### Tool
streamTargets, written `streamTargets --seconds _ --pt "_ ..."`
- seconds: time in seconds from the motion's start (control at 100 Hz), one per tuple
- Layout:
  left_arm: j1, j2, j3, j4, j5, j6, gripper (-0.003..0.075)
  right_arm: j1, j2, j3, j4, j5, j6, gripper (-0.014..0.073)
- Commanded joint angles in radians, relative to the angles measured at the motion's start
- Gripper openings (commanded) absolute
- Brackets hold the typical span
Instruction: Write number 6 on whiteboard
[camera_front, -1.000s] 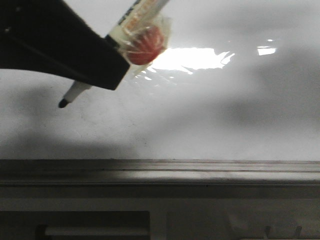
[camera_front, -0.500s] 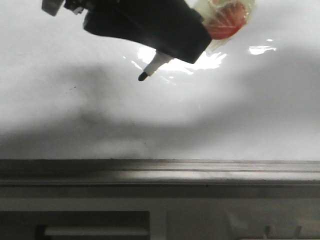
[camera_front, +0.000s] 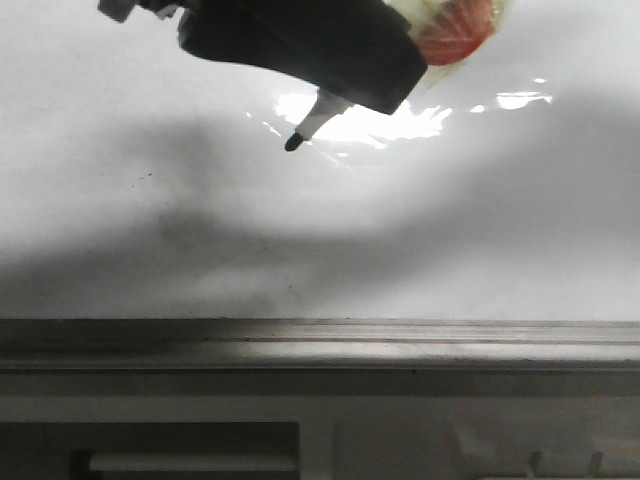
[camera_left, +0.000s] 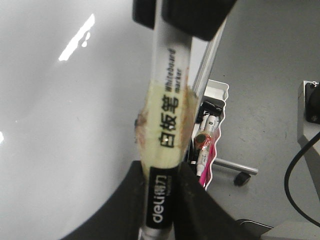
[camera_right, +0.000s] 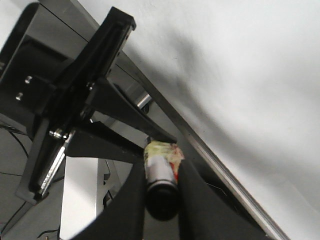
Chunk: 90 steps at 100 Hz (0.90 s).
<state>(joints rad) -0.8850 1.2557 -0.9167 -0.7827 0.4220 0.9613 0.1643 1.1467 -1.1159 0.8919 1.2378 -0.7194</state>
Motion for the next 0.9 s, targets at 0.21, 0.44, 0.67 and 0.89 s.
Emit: streamTargets --seconds 0.21,0.44,0.67,0.89 --pt "-0.002 -0.023 -0.071 -0.031 -0.047 -0.010 0.0388 0.000 -0.010 -0.030 0.039 0.038 -0.024 -0.0063" --pt "0.111 -0.081 -0.074 -0.103 -0.001 -0.010 0.0542 0.000 -0.086 0.018 0.014 -0.073 -0.024 -0.0044" --pt "0.332 -0.256 0.000 -0.178 0.045 -0.010 0.0514 0.000 -0.270 0.152 -0.041 -0.247 -0.029 -0.0045" --pt "0.537 -0.483 0.191 -0.212 -0.042 -0.010 0.0511 0.000 -0.415 0.283 -0.041 -0.400 -0.051 -0.0045"
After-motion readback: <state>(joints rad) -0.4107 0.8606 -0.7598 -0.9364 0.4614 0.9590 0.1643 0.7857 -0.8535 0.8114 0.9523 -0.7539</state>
